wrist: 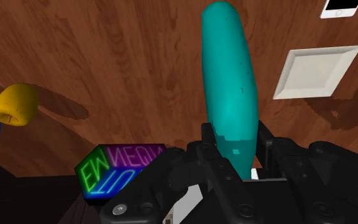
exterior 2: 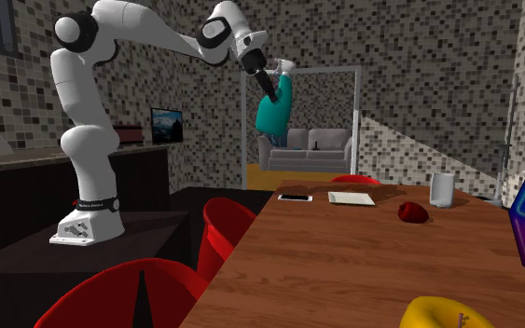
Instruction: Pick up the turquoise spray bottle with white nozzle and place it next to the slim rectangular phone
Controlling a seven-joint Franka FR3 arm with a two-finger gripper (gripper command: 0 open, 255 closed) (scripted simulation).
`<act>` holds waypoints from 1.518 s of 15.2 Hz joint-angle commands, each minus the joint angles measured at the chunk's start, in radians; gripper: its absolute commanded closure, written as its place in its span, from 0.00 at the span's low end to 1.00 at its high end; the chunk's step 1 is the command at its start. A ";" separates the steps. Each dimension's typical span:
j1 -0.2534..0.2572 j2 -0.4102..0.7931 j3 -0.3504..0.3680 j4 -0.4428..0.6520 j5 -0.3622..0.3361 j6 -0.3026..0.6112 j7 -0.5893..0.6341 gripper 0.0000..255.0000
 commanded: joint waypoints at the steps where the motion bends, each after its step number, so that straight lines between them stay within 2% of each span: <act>1: 0.012 0.007 0.029 0.004 -0.018 -0.004 0.052 1.00; 9: 0.076 0.106 0.145 0.122 -0.088 -0.062 0.255 1.00; 18: 0.162 0.276 0.242 0.340 -0.171 -0.164 0.444 1.00; 23: 0.161 0.271 0.239 0.268 -0.183 -0.100 0.466 1.00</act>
